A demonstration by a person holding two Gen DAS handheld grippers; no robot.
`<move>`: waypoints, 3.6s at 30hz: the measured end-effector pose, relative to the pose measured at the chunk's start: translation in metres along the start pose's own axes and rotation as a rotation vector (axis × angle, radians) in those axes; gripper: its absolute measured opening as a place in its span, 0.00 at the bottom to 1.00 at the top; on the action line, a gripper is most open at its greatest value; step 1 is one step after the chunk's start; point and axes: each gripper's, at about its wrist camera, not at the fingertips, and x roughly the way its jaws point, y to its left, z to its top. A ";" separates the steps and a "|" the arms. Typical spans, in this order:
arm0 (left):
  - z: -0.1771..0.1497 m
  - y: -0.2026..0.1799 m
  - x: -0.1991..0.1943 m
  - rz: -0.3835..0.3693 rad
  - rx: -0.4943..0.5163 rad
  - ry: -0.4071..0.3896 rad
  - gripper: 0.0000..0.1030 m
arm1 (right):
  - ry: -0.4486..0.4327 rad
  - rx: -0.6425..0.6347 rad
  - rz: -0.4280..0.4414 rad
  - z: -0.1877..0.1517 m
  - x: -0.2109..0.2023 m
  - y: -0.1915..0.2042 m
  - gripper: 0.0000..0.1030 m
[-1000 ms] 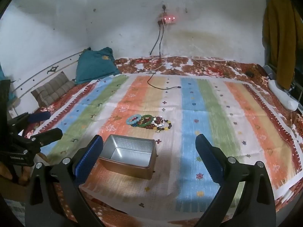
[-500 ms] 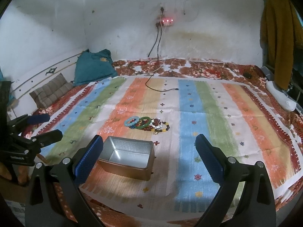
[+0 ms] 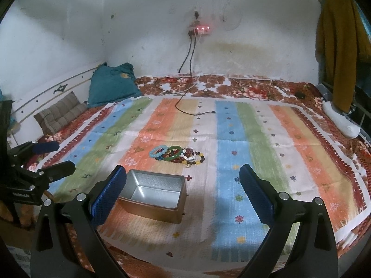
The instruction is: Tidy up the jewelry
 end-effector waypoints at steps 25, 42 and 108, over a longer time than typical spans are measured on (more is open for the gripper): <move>0.007 0.009 0.020 0.062 -0.049 0.060 0.95 | 0.048 0.013 -0.017 0.006 0.021 0.000 0.96; 0.032 0.026 0.065 0.097 -0.094 0.151 0.95 | 0.130 0.072 -0.004 0.021 0.065 -0.011 0.96; 0.073 0.080 0.263 0.198 -0.070 0.478 0.94 | 0.587 0.118 -0.083 0.035 0.286 -0.055 0.96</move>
